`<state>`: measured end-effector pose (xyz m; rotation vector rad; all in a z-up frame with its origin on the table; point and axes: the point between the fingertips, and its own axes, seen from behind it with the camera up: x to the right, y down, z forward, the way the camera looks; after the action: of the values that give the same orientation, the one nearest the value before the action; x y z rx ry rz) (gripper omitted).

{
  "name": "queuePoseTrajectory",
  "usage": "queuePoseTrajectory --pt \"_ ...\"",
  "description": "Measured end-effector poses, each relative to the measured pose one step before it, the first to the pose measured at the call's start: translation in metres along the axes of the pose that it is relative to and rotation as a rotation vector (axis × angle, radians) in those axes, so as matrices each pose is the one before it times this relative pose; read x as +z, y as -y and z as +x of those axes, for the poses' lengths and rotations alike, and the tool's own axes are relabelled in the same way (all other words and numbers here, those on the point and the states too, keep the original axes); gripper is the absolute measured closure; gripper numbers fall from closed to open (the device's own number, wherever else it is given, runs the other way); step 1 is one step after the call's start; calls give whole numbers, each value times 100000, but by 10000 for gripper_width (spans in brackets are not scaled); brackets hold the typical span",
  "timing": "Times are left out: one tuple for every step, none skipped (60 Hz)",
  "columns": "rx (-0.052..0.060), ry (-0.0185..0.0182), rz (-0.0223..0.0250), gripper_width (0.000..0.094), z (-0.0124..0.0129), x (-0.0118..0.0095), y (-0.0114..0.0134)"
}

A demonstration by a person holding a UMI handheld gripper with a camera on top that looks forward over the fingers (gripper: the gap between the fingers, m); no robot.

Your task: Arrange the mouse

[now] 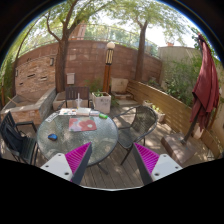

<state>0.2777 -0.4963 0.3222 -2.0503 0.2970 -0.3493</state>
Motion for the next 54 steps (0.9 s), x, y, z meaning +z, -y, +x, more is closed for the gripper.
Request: queuePoseTrajectory --pt "251 -268 -921 96 -525 263 -210" --pt "-163 17 -30 96 64 45 3" --pt "-90 11 -149 97 35 54 -56" --pt "-38 -107 -453 96 -56 364 -183" --pt "-103 50 -197 97 -15 122 -36" --pt "-95 80 -286 97 -58 92 -112" --pt "-90 150 -377 97 -76 128 -189" --pt "-67 230 -504 96 -79 117 -264" --pt "-91 926 -1704 97 999 -670 212" --pt "-173 310 -1002 97 97 -205 49" --pt "-196 217 -657 97 -75 133 -414" --pt "-251 173 -733 96 -158 314 -587" --pt "-259 200 -815 95 -199 289 -619" --pt "-366 288 -815 97 -185 337 -610" --pt "-375 160 -51 96 -827 674 -752" --pt "-347 542 -1549 97 -511 577 -321" --pt "-458 502 -1291 97 -278 320 -347" --pt "-465 594 -1201 97 -454 321 -319" --pt "-522 751 -1180 100 -470 245 -491" --pt "-580 883 -1251 97 -481 258 -486" --pt "-630 797 -1206 99 -503 321 -549" --pt "-624 421 29 98 -1158 1114 -1811" --pt "-514 1029 -1713 94 -724 603 -78" --pt "-574 1099 -1151 93 -702 548 -294" --pt "-599 1217 -884 91 -772 540 -296" --pt "-627 1287 -800 87 -821 556 -242" --pt "-677 1267 -822 88 -864 605 -235" --pt "-782 1307 -862 88 -891 657 -179" --pt "-772 1260 -718 90 -878 693 -109" --pt "-764 905 361 87 -1462 1151 -1497" --pt "-797 1342 -865 87 -1008 779 397" --pt "-797 1443 -385 85 -920 774 248" --pt "-670 1404 -108 84 -940 811 227" --pt "-639 1266 -66 81 -843 820 300" --pt "-593 1111 19 87 -870 882 287" --pt "-556 1110 -263 93 -876 908 268" --pt "-597 1246 -211 93 -916 1037 256" --pt "-523 940 582 92 -1541 1500 -602" --pt "-427 1400 -29 93 -915 980 474" --pt "-316 1268 188 90 -840 1016 454" --pt "-137 992 171 91 -790 1027 448" --pt "12 773 100 92 -677 1008 496" --pt "-75 546 881 90 -862 1293 -314" --pt "48 799 -161 91 -828 1149 607" --pt "138 930 243 91 -687 1051 471" --pt "234 859 211 92 -620 1109 520" --pt "320 730 111 90 -577 1109 485" --pt "214 563 -4 90 -499 1103 470" --pt "80 461 379 89 -613 1170 -227" --pt "-132 529 -75 91 -560 1125 483" --pt "-72 523 -17 91 -438 980 389" --pt "-159 357 106 93 -383 975 430" --pt "-212 133 183 91 -302 931 380" --pt "-193 -60 160 90 -276 918 375"
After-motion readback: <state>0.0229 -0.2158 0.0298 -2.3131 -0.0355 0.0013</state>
